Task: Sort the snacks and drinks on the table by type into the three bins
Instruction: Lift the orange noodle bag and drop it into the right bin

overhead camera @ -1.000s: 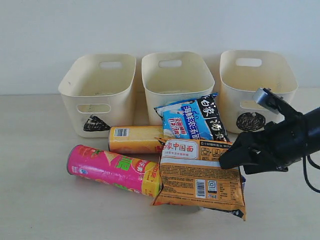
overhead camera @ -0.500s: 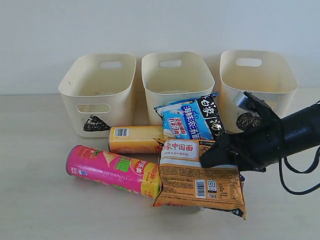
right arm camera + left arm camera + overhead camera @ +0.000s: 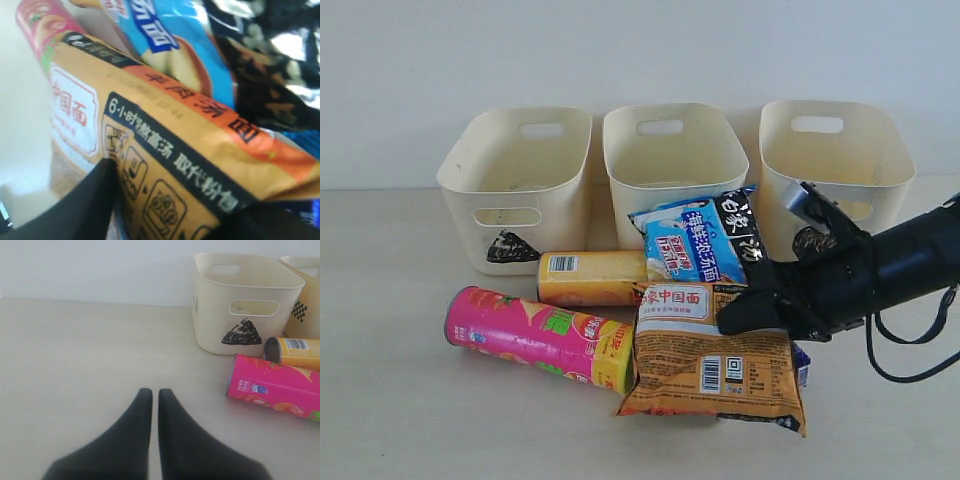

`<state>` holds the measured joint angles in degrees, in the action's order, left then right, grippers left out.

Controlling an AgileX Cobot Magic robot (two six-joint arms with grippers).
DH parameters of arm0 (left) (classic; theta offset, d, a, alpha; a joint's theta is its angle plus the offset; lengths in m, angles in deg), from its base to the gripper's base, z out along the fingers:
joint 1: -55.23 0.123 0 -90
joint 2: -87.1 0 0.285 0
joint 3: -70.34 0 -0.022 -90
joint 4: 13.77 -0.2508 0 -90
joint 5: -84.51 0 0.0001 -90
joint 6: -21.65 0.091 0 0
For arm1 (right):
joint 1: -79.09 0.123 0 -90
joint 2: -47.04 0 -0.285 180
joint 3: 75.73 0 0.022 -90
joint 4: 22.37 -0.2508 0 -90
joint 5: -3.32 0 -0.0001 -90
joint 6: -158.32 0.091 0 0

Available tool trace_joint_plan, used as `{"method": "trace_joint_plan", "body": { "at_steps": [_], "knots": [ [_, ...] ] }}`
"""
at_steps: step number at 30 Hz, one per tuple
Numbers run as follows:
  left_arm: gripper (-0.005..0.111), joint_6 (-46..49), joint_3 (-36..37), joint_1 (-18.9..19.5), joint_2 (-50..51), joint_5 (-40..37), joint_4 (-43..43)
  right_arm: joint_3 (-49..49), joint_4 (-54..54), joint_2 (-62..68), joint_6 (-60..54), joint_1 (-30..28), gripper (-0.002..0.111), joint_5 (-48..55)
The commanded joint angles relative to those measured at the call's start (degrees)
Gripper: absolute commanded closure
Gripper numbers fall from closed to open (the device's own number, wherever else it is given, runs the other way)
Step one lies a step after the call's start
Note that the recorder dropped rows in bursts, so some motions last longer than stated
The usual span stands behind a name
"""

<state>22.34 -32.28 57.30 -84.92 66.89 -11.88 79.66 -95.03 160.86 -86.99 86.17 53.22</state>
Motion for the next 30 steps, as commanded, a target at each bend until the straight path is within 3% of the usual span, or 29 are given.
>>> {"method": "trace_joint_plan", "body": {
  "at_steps": [1,14,20,24,30],
  "knots": [
    [0.103,0.38,-0.16,0.05,-0.19,-0.05,-0.21,2.25,1.47,-0.78,0.78,-2.05,0.108,6.54],
    [0.103,0.38,-0.16,0.05,-0.19,-0.05,-0.21,3.6,0.16,-8.83,1.78,-12.2,0.108,20.06],
    [0.103,0.38,-0.16,0.05,-0.19,-0.05,-0.21,8.7,-1.73,-11.94,2.93,-13.94,0.108,20.06],
    [0.103,0.38,-0.16,0.05,-0.19,-0.05,-0.21,17.54,-2.74,-12.16,8.06,-13.94,0.108,19.47],
    [0.103,0.38,-0.16,0.05,-0.19,-0.05,-0.21,25.71,-2.04,-12.16,11.44,-13.94,0.108,7.65]
  ]
}}
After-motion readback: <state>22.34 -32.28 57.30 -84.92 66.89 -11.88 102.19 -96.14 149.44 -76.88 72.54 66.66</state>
